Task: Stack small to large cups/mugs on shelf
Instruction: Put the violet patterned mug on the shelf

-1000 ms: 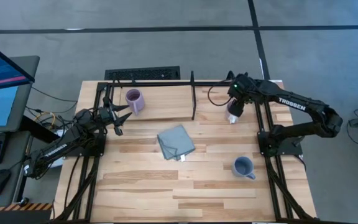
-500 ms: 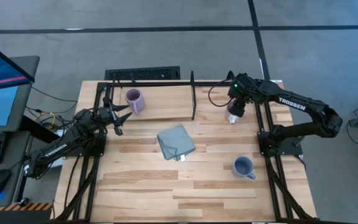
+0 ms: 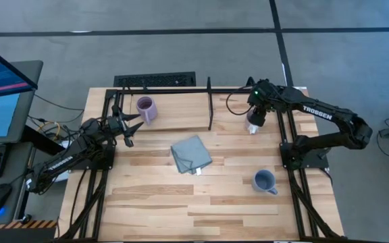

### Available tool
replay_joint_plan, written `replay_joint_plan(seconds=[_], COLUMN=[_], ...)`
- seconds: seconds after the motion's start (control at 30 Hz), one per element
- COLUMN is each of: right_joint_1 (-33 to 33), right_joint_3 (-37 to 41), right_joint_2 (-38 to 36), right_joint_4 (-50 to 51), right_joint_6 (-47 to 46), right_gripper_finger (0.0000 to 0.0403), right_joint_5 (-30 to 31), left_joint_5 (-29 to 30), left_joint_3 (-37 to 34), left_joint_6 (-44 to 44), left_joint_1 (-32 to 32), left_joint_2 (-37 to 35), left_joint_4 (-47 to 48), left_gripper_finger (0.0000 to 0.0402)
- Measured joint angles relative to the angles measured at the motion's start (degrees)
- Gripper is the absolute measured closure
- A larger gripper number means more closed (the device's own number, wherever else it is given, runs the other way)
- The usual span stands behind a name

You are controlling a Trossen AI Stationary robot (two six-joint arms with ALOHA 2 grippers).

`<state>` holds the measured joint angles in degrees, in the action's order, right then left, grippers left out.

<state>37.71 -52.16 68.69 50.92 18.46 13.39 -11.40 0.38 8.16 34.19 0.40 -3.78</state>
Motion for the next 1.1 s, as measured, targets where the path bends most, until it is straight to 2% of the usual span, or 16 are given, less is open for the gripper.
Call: replay_joint_plan(seconds=[0.53, 0.9, 1.1], right_joint_1=[0.0, 0.0, 0.0], right_joint_3=[0.0, 0.0, 0.0], right_joint_2=[0.0, 0.0, 0.0], right_joint_4=[0.9, 3.5, 4.1], right_joint_6=[-0.6, -3.7, -9.1], right_gripper_finger=[0.0221, 0.0221, 0.0223], right_joint_5=[0.0, 0.0, -0.3], left_joint_5=[0.0, 0.0, 0.0], left_joint_3=[0.0, 0.0, 0.0], left_joint_6=[1.2, 0.7, 0.0], left_joint_1=[0.0, 0.0, 0.0], left_joint_2=[0.0, 0.0, 0.0], left_joint_4=[0.1, 0.0, -0.1], left_gripper_finger=[0.024, 0.024, 0.024])
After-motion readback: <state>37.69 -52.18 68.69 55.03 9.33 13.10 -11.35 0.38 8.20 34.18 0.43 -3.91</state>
